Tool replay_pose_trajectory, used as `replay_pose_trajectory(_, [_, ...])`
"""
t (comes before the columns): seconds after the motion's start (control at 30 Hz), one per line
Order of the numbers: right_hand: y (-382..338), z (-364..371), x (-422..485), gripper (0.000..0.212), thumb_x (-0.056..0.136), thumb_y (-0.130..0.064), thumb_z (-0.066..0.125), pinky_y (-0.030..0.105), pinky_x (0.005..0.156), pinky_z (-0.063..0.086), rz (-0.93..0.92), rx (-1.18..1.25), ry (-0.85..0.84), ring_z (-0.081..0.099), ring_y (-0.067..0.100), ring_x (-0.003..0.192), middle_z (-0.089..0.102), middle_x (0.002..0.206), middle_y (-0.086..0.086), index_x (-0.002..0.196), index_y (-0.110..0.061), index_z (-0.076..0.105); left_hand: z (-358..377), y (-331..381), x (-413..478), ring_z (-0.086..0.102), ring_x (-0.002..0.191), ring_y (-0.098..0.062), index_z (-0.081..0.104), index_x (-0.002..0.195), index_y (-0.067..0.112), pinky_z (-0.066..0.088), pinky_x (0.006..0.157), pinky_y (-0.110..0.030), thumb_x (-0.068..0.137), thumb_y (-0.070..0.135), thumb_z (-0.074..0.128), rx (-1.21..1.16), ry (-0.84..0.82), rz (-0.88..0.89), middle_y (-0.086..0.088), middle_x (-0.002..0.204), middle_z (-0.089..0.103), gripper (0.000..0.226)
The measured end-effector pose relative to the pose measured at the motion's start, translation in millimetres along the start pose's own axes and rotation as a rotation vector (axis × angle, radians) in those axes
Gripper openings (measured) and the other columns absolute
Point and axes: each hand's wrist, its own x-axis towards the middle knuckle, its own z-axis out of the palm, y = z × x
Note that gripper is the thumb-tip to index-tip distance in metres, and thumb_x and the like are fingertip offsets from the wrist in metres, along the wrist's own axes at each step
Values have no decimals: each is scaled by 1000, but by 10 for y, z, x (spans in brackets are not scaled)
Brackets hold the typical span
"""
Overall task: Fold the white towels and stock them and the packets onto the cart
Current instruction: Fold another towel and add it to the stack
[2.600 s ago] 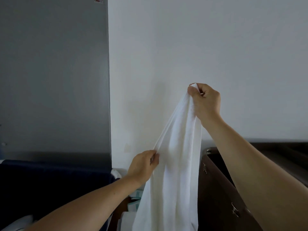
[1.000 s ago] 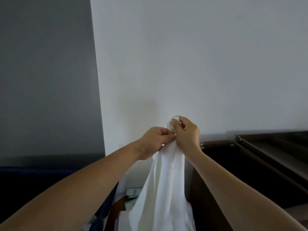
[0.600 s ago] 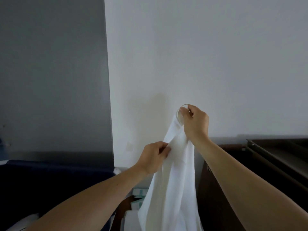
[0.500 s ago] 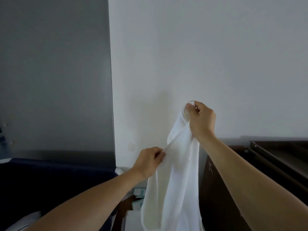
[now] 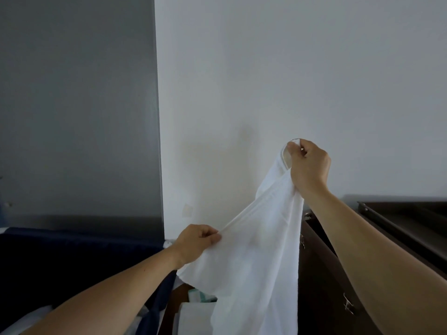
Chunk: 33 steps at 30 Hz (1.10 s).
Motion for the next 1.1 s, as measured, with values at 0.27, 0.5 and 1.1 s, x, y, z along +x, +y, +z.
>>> replay_pose_trajectory(0.27, [287,-99,0,37,97,-33,52,33,53,31,67,-202,-22,40,20,56,48,60,6,72,-6,55,-136,234,-26,69,89,-27,75,96,8,54,94,-51,91,29,71,-192,-68,-31,-13,100,74,22])
replay_pose_trajectory(0.5, [349,104,-375,35,91,-31,55,35,60,42,198,-227,-267,61,38,73,64,70,15,69,-4,60,-154,1295,80,65,78,-19,70,90,7,56,71,-32,94,18,65,-246,-187,37,-9,88,69,12])
replay_pose_trajectory(1.1, [296,355,-848,26,94,-36,58,35,63,45,329,231,-300,52,15,62,62,64,2,73,-22,64,100,1341,110,71,90,-19,72,104,-1,58,84,-28,97,22,63,-36,-220,150,-16,106,73,26])
